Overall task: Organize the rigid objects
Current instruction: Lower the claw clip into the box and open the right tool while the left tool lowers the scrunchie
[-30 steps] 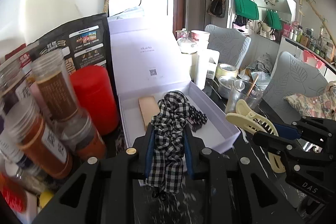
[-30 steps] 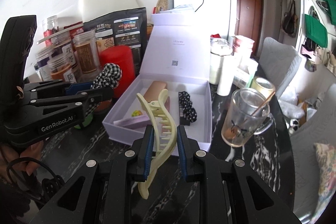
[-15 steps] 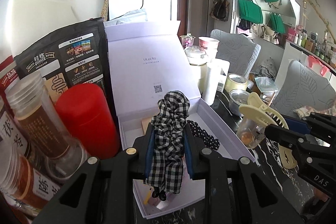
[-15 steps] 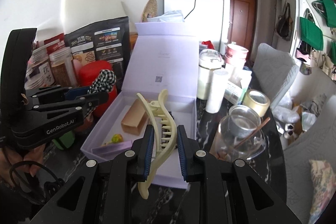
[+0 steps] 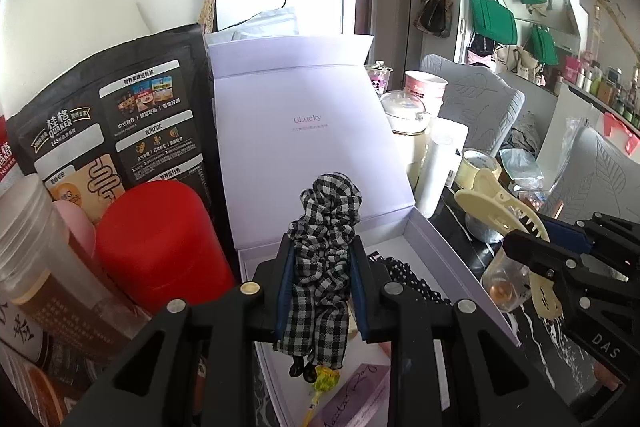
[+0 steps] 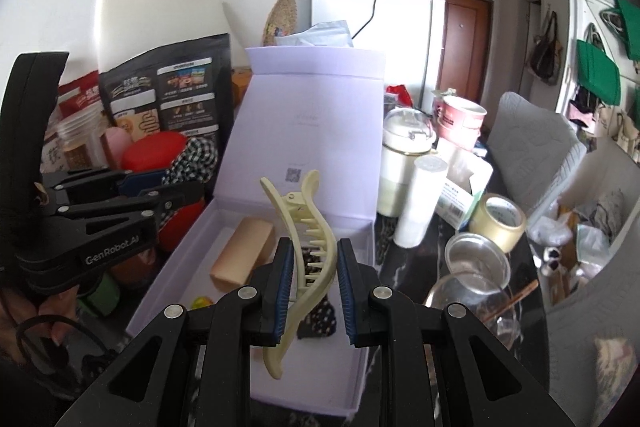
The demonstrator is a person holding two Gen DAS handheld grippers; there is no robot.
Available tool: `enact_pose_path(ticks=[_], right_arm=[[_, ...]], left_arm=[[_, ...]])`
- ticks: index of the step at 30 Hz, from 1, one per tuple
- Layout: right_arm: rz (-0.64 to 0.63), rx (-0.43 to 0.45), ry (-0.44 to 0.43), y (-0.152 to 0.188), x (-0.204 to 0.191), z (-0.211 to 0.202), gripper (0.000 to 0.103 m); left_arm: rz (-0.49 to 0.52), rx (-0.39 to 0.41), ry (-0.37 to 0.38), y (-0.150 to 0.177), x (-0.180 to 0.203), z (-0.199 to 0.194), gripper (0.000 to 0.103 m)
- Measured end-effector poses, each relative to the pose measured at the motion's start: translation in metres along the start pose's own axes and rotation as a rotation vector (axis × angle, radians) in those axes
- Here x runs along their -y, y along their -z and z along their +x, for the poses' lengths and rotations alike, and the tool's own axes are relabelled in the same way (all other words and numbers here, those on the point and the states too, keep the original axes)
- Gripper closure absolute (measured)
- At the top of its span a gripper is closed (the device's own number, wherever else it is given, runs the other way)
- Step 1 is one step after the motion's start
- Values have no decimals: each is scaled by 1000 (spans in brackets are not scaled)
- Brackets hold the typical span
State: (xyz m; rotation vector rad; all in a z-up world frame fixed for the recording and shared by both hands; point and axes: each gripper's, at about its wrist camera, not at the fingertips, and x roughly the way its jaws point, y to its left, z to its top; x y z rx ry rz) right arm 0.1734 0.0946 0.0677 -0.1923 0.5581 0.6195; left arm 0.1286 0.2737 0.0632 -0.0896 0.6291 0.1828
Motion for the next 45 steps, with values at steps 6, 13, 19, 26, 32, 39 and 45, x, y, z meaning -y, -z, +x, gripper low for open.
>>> enact_pose_path(ticks=[6, 13, 19, 26, 32, 39, 45], right_arm=[[34, -25, -4, -14, 8, 26, 81], [54, -86, 4, -10, 15, 55, 81], [43, -161, 13, 2, 16, 80, 81], [48, -229, -3, 10, 17, 100, 81], [52, -264, -21, 15, 19, 109, 81], [49, -298, -16, 22, 20, 121, 81], [41, -315, -15, 26, 18, 127, 81]], left_arm=[[-36, -20, -14, -8, -5, 21, 78], [-13, -48, -20, -4, 0, 43, 78], [-18, -102, -8, 3, -1, 64, 78], [-31, -149, 26, 8, -5, 77, 78], [-28, -218, 72, 13, -1, 88, 78], [-35, -278, 72, 21, 0, 99, 78], [-27, -300, 74, 25, 1, 103, 78]])
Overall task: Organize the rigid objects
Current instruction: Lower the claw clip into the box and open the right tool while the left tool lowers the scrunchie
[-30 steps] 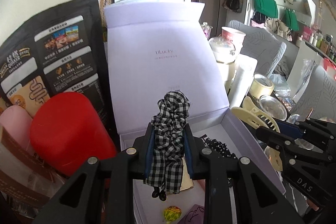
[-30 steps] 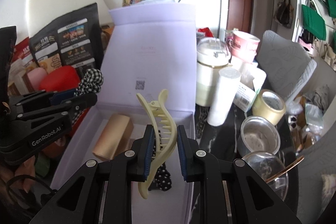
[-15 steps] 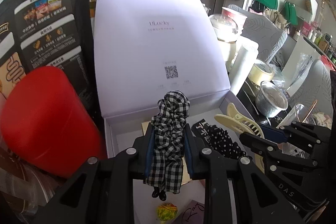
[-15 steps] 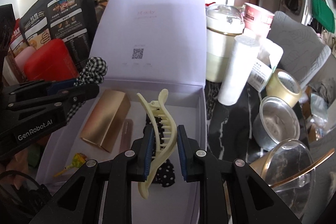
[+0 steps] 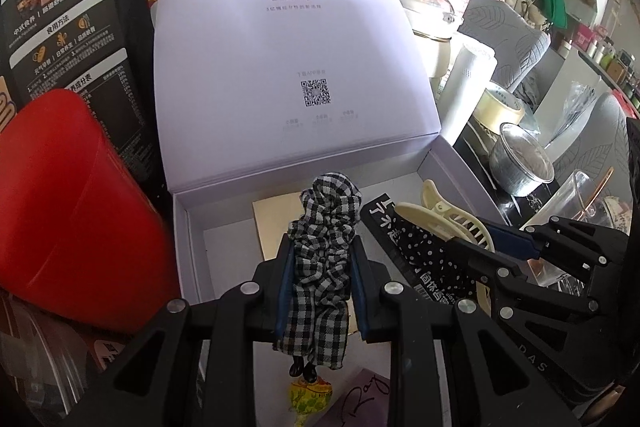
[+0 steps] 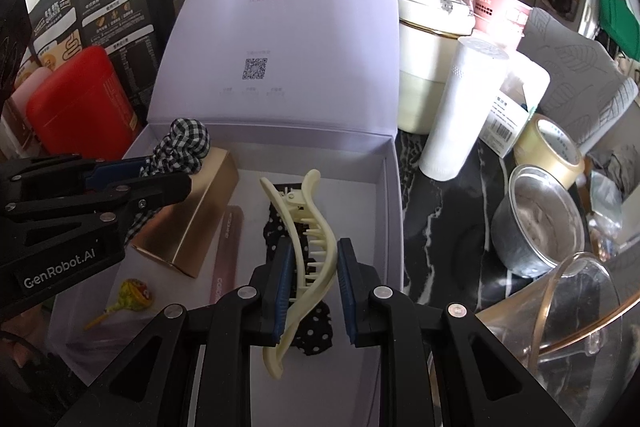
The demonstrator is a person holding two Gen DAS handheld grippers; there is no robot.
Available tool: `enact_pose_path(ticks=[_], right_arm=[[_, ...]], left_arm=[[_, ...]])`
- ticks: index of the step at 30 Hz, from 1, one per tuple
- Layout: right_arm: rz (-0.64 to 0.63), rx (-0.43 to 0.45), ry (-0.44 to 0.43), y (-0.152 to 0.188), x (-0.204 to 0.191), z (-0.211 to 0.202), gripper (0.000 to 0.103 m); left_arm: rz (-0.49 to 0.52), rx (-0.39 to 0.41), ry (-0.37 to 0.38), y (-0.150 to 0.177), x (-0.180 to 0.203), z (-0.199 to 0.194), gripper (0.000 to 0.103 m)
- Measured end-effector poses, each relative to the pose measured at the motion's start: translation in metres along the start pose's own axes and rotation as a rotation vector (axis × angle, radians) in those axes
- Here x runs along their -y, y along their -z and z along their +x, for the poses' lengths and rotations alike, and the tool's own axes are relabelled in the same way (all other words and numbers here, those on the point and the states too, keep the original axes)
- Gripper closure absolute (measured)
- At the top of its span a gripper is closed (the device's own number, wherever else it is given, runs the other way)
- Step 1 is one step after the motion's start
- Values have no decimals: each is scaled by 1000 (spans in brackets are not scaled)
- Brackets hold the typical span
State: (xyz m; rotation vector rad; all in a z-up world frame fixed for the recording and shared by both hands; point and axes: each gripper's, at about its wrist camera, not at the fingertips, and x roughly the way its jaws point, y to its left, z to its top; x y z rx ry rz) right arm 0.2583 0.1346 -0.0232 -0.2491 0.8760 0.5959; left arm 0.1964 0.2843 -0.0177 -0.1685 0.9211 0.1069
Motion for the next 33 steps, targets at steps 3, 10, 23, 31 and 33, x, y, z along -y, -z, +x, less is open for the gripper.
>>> enact_pose_path(ticks=[3, 10, 23, 31, 33], right_arm=[[-1, -9, -4, -1, 0, 3, 81], [7, 11, 5, -3, 2, -7, 68], [2, 68, 70, 1, -2, -40, 63], [2, 78, 80, 5, -3, -57, 63], [1, 84, 81, 6, -4, -62, 63]], left_arm=[[13, 2, -8, -1, 2, 0, 78], [10, 19, -16, -3, 3, -7, 78], [-1, 7, -43, 0, 0, -22, 77], [5, 17, -74, 2, 3, -35, 65], [11, 29, -83, 2, 4, -41, 50]])
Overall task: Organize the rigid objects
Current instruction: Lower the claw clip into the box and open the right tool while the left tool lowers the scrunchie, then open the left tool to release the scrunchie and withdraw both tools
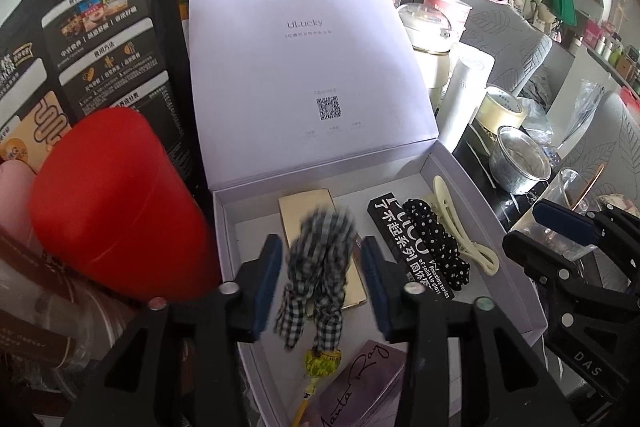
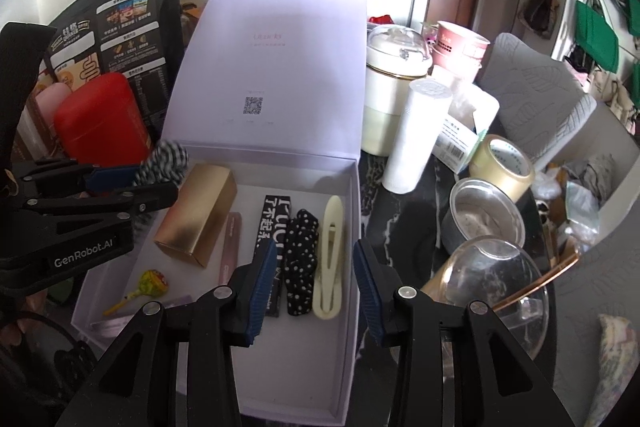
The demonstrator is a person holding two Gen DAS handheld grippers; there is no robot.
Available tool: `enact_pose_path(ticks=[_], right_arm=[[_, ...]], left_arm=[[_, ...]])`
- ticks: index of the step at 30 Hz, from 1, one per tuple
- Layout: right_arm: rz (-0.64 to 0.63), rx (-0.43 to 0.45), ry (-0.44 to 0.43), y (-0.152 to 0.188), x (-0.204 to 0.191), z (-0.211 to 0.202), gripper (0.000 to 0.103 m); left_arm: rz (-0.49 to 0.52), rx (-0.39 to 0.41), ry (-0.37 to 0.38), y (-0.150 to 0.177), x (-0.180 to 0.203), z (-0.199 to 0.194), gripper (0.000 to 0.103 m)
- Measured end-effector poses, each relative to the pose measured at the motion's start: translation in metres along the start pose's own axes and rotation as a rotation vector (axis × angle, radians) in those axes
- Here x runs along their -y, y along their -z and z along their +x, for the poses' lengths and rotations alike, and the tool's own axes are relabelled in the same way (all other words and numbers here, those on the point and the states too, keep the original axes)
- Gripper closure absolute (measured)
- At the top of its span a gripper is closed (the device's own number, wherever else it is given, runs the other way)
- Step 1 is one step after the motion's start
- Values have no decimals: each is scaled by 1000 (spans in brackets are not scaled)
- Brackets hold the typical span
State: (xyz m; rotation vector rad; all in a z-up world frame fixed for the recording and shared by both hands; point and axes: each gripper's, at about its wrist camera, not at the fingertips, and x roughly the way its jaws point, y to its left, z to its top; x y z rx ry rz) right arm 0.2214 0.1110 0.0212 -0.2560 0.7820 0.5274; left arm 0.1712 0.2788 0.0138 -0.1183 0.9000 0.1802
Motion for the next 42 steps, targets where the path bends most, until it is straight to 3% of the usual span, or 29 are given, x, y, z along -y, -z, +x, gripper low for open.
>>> enact_pose_path(ticks=[1, 3, 17, 27, 42], right_arm=[[-1, 5, 2, 1, 0, -4, 63], [1, 13, 6, 1, 0, -10, 63], [3, 98, 28, 9, -1, -67, 59], [10, 185, 11, 19, -5, -118, 35], [31, 231, 10, 47, -12, -167, 28]], left_arm=[[5, 6, -7, 0, 1, -3, 32], [10, 31, -26, 0, 3, -12, 14], [5, 81, -33, 2, 12, -66, 14], [14, 149, -51, 16, 24, -114, 14], [7, 225, -81, 56, 32, -170, 14]])
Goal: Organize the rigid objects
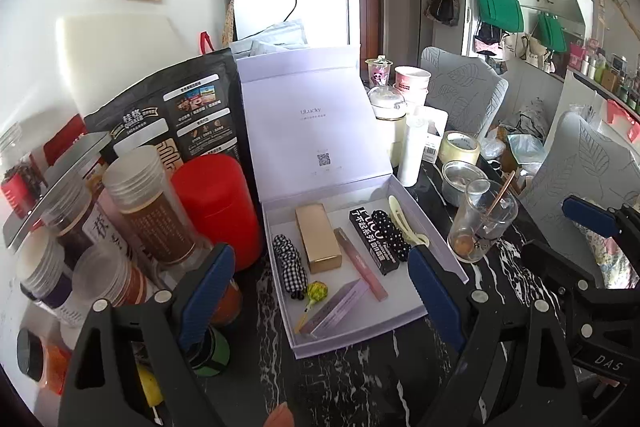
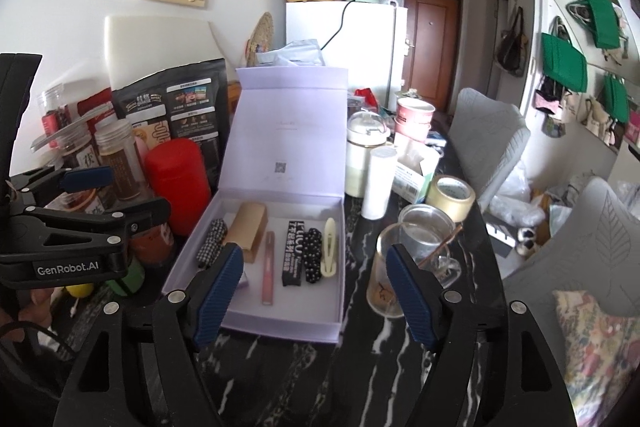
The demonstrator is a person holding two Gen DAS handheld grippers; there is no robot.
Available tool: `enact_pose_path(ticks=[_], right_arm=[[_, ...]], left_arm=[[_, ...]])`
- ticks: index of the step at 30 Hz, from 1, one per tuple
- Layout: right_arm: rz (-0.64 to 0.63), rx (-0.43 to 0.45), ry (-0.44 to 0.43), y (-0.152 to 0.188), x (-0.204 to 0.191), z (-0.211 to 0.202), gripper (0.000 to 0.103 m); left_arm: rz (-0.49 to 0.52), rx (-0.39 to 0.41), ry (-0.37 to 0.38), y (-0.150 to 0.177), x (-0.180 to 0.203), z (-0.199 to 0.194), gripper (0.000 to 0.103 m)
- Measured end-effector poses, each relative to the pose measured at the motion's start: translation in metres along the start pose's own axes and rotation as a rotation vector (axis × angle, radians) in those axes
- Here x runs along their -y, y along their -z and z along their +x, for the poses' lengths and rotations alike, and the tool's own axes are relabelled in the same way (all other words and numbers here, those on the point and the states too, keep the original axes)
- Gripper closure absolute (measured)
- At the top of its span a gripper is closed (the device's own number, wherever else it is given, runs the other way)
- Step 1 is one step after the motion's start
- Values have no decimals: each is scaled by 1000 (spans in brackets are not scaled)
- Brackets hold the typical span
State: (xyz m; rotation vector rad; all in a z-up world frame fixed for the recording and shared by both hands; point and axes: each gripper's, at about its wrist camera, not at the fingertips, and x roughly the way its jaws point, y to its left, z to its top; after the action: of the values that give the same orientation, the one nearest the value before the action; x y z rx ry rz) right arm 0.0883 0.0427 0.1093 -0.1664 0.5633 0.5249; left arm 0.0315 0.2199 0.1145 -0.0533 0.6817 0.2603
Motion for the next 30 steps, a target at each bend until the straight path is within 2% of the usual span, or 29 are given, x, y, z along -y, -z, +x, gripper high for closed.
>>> enact_pose_path(ticks=[9, 20, 24, 30], right_arm=[[10, 11, 32, 24, -11, -26, 28], [55, -13, 54, 54, -13, -40, 28], [52, -17, 60, 59, -14, -43, 28], [42, -21, 61, 65, -17, -47, 28]], left_arm=[[-14, 14, 7, 27, 2, -23, 14], [-14, 10, -23, 54, 8, -33, 14], [-22, 2, 13, 61, 10, -35, 14], [-29, -4, 23, 66, 12, -36, 14]])
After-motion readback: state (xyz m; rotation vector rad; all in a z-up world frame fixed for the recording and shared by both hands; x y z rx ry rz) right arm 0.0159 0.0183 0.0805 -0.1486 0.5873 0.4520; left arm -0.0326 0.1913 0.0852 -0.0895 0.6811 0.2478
